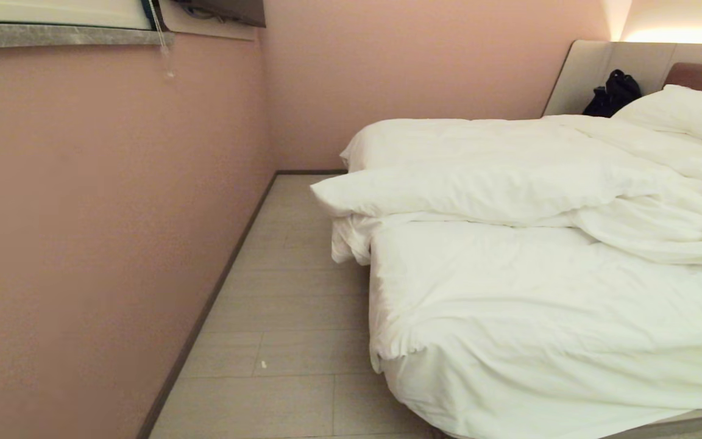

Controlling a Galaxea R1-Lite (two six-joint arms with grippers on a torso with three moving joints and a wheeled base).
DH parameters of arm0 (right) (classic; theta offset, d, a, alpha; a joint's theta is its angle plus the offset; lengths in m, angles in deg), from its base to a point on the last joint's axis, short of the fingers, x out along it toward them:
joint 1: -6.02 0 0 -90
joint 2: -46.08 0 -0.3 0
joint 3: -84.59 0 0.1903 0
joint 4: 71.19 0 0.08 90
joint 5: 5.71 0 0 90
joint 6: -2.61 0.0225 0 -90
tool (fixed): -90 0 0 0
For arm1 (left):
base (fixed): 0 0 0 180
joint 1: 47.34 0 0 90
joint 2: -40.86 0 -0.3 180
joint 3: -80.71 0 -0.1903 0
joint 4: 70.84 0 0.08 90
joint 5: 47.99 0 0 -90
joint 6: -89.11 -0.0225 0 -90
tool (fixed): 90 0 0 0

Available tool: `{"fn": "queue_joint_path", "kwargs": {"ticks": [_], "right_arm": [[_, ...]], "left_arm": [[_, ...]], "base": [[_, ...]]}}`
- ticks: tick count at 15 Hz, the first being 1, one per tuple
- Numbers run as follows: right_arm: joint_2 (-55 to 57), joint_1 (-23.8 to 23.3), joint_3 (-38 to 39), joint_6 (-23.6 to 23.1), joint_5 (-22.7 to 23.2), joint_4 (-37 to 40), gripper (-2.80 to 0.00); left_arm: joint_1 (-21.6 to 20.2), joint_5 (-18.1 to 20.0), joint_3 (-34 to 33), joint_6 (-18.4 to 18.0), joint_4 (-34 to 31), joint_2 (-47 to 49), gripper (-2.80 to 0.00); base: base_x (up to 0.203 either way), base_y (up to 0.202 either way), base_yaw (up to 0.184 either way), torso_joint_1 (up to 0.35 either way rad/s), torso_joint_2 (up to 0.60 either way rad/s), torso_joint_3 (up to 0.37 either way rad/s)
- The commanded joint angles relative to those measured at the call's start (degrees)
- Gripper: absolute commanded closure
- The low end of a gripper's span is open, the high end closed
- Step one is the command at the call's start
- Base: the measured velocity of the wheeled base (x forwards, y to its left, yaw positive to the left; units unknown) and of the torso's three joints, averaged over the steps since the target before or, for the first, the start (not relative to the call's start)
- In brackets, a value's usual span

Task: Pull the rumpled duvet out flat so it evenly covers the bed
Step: Hold the folded corner of the quilt

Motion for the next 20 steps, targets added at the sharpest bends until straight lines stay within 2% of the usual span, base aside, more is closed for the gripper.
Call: {"fn": "queue_joint_path", "kwargs": {"ticks": [1,20], "right_arm": [[-0.02,0.06,0.0,0.0,0.02,0.02,0.0],[-0.02,0.06,0.0,0.0,0.02,0.02,0.0]], "left_arm": [[-0.02,-0.02,-0.01,0.05,0.0,0.01,0.0],[-0.02,-0.02,-0.01,0.05,0.0,0.03,0.0]], "base": [[0.0,-0.188,0.0,0.007,0.0,0.007],[0.0,-0.193,0.001,0.002,0.0,0.002]]}}
